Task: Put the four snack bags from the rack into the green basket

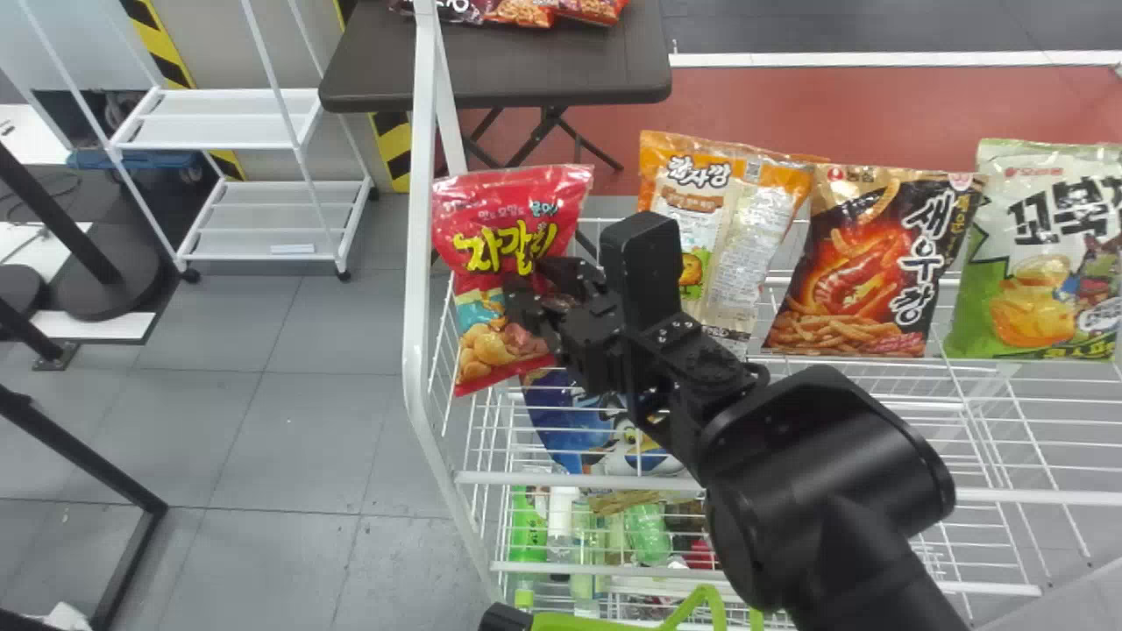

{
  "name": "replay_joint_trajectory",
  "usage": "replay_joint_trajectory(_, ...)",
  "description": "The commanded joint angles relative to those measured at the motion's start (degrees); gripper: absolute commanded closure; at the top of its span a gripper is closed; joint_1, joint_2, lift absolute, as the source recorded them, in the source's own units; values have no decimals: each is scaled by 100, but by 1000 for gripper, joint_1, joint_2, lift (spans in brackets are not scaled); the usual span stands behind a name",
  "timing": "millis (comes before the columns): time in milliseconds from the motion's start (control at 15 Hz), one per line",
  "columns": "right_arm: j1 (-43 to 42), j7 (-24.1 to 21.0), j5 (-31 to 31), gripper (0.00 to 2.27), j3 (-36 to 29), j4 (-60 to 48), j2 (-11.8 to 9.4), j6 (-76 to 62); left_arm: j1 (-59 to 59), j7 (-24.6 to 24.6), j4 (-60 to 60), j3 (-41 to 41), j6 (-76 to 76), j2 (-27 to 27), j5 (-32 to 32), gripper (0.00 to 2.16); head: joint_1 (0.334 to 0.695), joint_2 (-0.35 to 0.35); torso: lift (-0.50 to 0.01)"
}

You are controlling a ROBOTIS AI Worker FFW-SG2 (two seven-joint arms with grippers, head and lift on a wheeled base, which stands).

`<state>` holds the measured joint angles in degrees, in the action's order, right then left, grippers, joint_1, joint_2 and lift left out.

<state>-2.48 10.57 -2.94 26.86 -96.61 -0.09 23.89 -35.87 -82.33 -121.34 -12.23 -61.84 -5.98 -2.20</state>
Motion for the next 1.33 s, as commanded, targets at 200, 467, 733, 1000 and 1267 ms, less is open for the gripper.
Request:
replay_joint_trajectory(200, 723, 261, -14, 1922, -269, -1071, -26, 191, 1, 6, 14, 1, 35, 0, -9, 2142, 695, 76, -6)
replay_joint_trajectory(467, 1065, 419, -57, 1922, -507, -1554, -220, 191, 1, 41, -13, -16, 35, -9, 9, 2142, 695, 35, -6)
replay_joint_trajectory(733, 1566, 701, -198, 1922, -849, -2108, -272, 16, -17, 50, -13, -7, 70, -9, 0, 2142, 695, -14, -6)
replay_joint_trajectory(1000, 2560, 1105, -260, 1919, -1262, -3549, -545, 314, -8, 50, -4, 80, 123, -9, -18, 2142, 695, -58, -6)
replay_joint_trajectory(1267, 3562, 1149, -690, 1919, -2317, -5043, -861, 1808, 10, 32, 5, 283, 158, -9, -71, 2142, 695, -164, -6)
